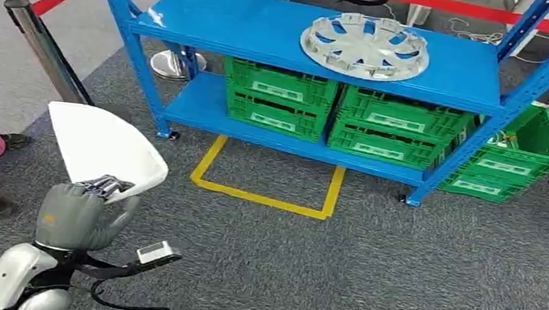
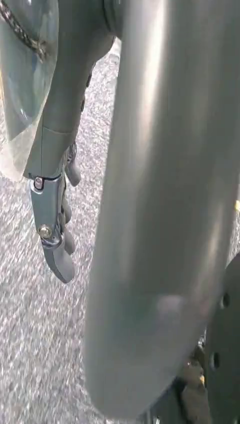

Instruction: Take the parts from the cabinet and place them on the table.

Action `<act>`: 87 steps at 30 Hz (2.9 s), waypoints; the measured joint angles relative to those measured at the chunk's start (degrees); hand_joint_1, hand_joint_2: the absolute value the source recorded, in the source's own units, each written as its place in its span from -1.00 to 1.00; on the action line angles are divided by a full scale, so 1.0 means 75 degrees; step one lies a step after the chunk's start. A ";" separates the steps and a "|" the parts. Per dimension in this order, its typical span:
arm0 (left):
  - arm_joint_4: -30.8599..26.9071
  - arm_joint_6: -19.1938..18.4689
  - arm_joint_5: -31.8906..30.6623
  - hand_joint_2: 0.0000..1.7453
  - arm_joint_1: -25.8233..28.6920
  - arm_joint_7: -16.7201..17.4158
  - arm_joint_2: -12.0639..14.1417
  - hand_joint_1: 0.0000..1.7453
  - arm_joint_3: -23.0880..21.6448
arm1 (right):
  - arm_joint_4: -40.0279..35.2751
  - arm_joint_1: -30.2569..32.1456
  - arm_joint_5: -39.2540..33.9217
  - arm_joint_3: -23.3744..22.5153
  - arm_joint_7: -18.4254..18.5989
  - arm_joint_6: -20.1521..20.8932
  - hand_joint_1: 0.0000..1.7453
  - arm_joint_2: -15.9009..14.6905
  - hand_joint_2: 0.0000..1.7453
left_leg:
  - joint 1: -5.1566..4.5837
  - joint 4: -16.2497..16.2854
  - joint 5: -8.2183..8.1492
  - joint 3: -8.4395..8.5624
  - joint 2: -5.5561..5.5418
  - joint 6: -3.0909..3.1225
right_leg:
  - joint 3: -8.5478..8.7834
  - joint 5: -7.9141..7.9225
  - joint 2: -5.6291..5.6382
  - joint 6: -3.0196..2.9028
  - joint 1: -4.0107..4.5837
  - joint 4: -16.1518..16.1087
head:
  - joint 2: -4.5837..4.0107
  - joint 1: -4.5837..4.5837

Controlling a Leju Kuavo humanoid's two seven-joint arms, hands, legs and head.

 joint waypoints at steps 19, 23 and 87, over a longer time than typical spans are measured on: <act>0.0012 -0.0015 0.0222 1.00 0.0074 -0.0023 0.0023 1.00 0.0097 | 0.0000 -0.0071 0.0012 0.0058 0.0020 -0.0064 -1.00 0.0023 -1.00 | 0.0050 0.1383 -0.0295 0.0306 -0.0049 -0.0411 | 0.0775 0.1394 -0.0086 -0.0376 0.0028 -0.2414 | -0.0003 -0.0050; 0.0006 -0.0015 0.0408 1.00 0.0082 -0.0157 0.0058 1.00 0.0224 | -0.0018 -0.0082 0.0038 0.0117 0.0026 -0.0111 -1.00 0.0055 -1.00 | -0.0015 -0.0022 -0.0896 0.1042 -0.0061 -0.0242 | 0.0538 0.1630 -0.0087 -0.0208 0.0045 -0.2327 | 0.0000 -0.0038; 0.0015 -0.0338 0.0475 1.00 -0.0038 -0.0251 0.0085 1.00 0.0370 | -0.0344 -0.0099 0.1437 0.1436 -0.0283 -0.0694 -1.00 0.0440 -1.00 | -0.0016 0.0040 -0.0296 0.0334 0.0074 -0.0005 | 0.1003 0.0766 -0.0388 -0.0186 0.0126 -0.2141 | -0.0003 0.0013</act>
